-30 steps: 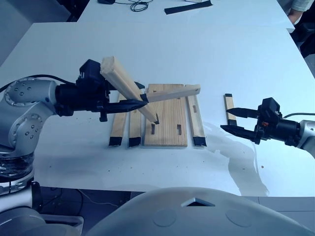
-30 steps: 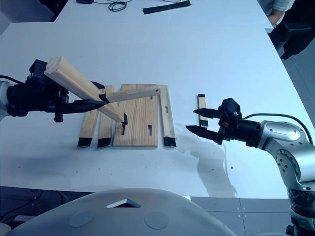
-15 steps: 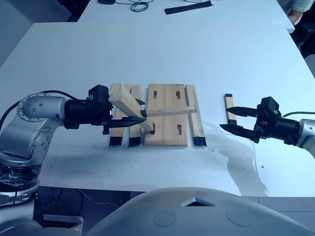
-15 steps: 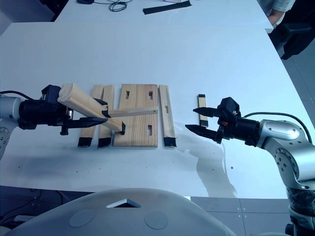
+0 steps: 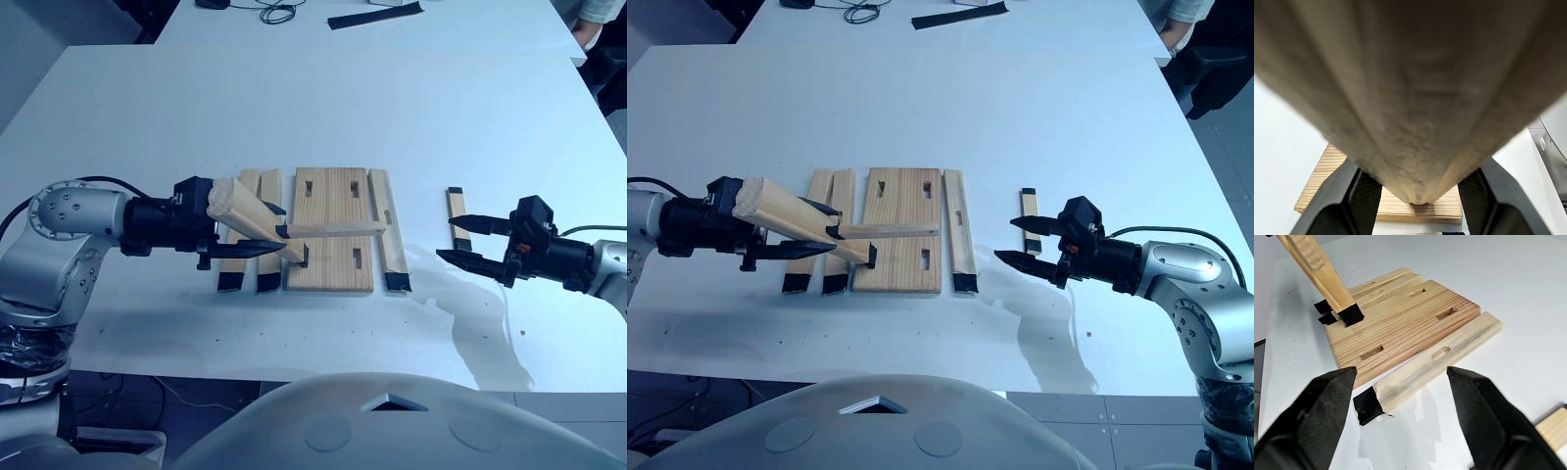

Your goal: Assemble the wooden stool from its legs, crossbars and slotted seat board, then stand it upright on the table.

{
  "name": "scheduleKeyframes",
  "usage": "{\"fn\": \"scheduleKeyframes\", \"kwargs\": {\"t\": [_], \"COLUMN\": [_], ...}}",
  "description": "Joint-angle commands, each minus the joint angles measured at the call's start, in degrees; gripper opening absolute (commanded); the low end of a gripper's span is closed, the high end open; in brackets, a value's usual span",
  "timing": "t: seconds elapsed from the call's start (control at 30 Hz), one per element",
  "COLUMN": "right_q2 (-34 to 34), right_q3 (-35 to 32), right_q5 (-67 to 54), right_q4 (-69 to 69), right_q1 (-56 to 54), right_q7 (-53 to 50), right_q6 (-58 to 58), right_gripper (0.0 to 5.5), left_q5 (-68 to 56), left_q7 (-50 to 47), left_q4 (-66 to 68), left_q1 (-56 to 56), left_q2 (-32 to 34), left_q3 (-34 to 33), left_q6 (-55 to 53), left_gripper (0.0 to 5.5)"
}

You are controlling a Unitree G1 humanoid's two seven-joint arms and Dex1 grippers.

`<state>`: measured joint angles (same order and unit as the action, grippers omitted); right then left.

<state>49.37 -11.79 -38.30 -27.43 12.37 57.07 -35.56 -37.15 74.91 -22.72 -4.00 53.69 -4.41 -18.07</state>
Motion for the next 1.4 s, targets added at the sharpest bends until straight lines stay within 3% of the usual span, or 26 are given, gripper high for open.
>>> {"fn": "scheduleKeyframes", "kwargs": {"t": [0.03, 0.4, 0.73, 0.9, 1.4], "right_q2": [-0.2, 0.6, 1.2, 1.3, 0.6], "right_q3": [-1.0, -0.8, 1.7, 2.5, 4.2], "right_q5": [-0.6, -0.6, 0.4, 0.5, 1.0], "right_q4": [-0.7, 0.3, 0.3, -0.2, -0.5], "right_q1": [0.1, -1.8, -4.2, -4.5, -5.1], "right_q7": [-0.5, 0.2, 1.2, 1.1, 0.1], "right_q6": [-0.1, -0.4, -0.5, -0.9, -0.8], "right_gripper": [3.4, 3.4, 3.4, 3.4, 3.4], "left_q5": [1.2, 1.2, 8.4, 5.9, 12.4], "left_q7": [2.1, 2.5, -4.9, -6.6, -8.1], "left_q4": [-0.5, -1.3, 1.5, 1.3, 0.7], "left_q1": [1.4, 2.3, 3.4, 3.6, 10.7], "left_q2": [1.8, 2.0, 0.7, 2.0, 3.9], "left_q3": [1.8, 2.0, 6.9, 8.3, 13.3], "left_q6": [-1.4, -1.1, -3.0, -8.1, -0.8], "left_gripper": [2.07, 2.07, 2.07, 2.07, 2.07]}}
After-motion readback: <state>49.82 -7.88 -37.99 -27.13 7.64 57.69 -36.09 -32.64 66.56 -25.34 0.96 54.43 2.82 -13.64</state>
